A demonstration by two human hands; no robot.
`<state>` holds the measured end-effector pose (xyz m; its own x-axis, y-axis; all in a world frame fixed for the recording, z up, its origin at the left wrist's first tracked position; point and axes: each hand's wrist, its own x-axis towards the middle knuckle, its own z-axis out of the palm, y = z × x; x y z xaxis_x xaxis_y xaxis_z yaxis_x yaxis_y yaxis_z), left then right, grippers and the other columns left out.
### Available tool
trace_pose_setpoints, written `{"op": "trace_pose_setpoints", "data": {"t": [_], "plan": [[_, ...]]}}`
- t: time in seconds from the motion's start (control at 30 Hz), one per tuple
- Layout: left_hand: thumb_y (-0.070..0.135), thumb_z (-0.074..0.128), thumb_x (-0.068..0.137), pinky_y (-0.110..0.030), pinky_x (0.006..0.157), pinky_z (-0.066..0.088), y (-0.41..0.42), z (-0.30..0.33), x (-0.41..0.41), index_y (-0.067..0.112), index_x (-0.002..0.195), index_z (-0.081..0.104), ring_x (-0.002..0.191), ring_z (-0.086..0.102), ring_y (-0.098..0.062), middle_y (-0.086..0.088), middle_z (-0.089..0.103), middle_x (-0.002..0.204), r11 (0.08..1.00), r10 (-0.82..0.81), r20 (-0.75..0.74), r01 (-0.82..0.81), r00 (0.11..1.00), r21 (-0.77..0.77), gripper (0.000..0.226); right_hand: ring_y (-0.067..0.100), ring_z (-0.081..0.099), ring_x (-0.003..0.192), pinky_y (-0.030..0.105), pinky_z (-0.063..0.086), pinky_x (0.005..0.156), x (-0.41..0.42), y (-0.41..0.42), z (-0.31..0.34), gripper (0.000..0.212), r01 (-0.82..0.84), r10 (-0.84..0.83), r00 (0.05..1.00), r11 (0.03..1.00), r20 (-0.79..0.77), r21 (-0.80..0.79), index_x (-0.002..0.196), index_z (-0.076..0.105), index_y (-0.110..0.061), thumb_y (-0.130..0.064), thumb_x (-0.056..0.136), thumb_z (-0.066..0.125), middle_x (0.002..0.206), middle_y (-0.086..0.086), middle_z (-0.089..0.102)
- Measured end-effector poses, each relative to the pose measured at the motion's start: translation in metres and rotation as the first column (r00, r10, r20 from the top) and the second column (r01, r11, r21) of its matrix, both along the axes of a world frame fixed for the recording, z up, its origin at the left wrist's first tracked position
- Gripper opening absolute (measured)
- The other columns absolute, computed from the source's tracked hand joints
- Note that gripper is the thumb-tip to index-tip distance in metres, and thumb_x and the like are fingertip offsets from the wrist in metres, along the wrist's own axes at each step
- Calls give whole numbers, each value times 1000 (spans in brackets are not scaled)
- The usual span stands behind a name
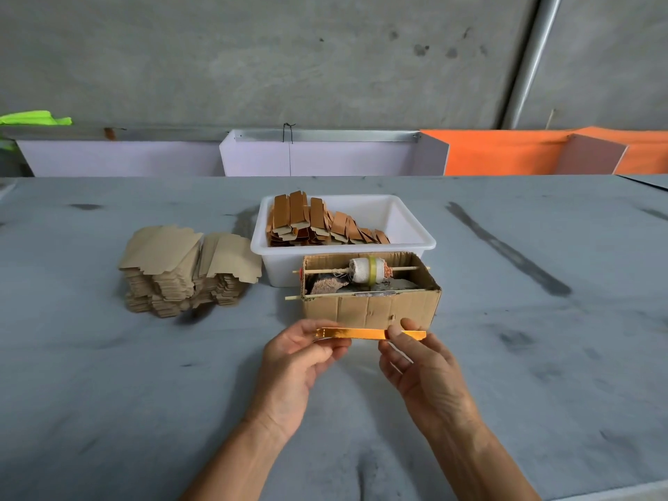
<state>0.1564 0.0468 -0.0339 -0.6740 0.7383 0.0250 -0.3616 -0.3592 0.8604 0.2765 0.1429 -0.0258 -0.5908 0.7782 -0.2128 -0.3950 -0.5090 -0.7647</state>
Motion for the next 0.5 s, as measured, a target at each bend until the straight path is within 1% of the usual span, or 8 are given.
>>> {"op": "trace_pose_setpoints", "data": {"t": [0.1, 0.17, 0.27, 0.33, 0.37, 0.4, 0.43, 0.5], "plan": [[-4, 53, 72, -29, 73, 57, -3, 1, -3, -1, 83, 64, 85, 66, -26, -20, 67, 94, 998, -66, 5, 66, 998, 9, 16, 16, 63, 69, 26, 51, 61, 3, 0, -5, 48, 1, -3, 1000, 994, 19, 110, 104, 60, -17, -8, 59, 74, 76, 5, 58], [8, 61, 65, -27, 74, 55, -4, 2, -4, 6, 74, 67, 86, 63, -22, -14, 68, 94, 999, -44, -79, 42, 996, -28, 11, 17, 62, 69, 25, 52, 62, 5, 0, -9, 50, 1, -6, 1000, 981, 25, 191, 105, 62, -19, -7, 58, 75, 74, 5, 59], [9, 73, 58, -17, 69, 49, -6, 3, -5, 13, 66, 69, 76, 62, -9, 2, 69, 81, 992, 13, -315, -53, 949, -118, 9, 18, 58, 74, 26, 52, 69, 8, 1, -12, 48, -14, 0, 999, 953, 47, 302, 99, 65, -21, -11, 53, 78, 74, 2, 63], [3, 80, 60, -14, 65, 47, -7, 2, -5, 14, 66, 71, 73, 62, -6, 3, 67, 83, 987, 31, -422, -94, 906, -130, 16, 18, 56, 76, 30, 49, 76, 9, 2, -13, 45, -35, 15, 998, 934, 59, 354, 92, 67, -23, -15, 50, 81, 79, 2, 67], [1, 81, 62, -13, 64, 47, -8, 2, -5, 14, 68, 71, 72, 62, -5, 1, 66, 85, 986, 37, -455, -106, 889, -127, 18, 17, 56, 76, 30, 48, 76, 10, 3, -13, 43, -47, 24, 998, 925, 65, 377, 88, 67, -23, -16, 49, 81, 83, 2, 68], [5, 82, 64, -13, 64, 46, -9, 2, -5, 14, 71, 70, 72, 61, -6, 1, 65, 83, 987, 40, -467, -108, 883, -120, 17, 16, 57, 75, 28, 49, 74, 10, 4, -14, 41, -57, 32, 997, 917, 68, 396, 86, 67, -23, -16, 48, 82, 86, 2, 69], [16, 82, 65, -15, 65, 47, -9, 3, -4, 15, 74, 68, 72, 61, -6, 1, 65, 81, 988, 39, -459, -102, 888, -115, 16, 15, 59, 73, 25, 50, 71, 11, 5, -14, 39, -63, 38, 997, 910, 68, 410, 84, 67, -22, -15, 48, 82, 88, 2, 70], [37, 76, 65, -24, 69, 49, -9, 6, -4, 18, 78, 64, 75, 60, -10, 0, 66, 78, 985, 43, -425, -109, 904, -132, 26, 15, 62, 70, 20, 52, 65, 11, 8, -15, 37, -67, 43, 997, 902, 66, 427, 82, 65, -19, -11, 49, 81, 87, 2, 70]]}}
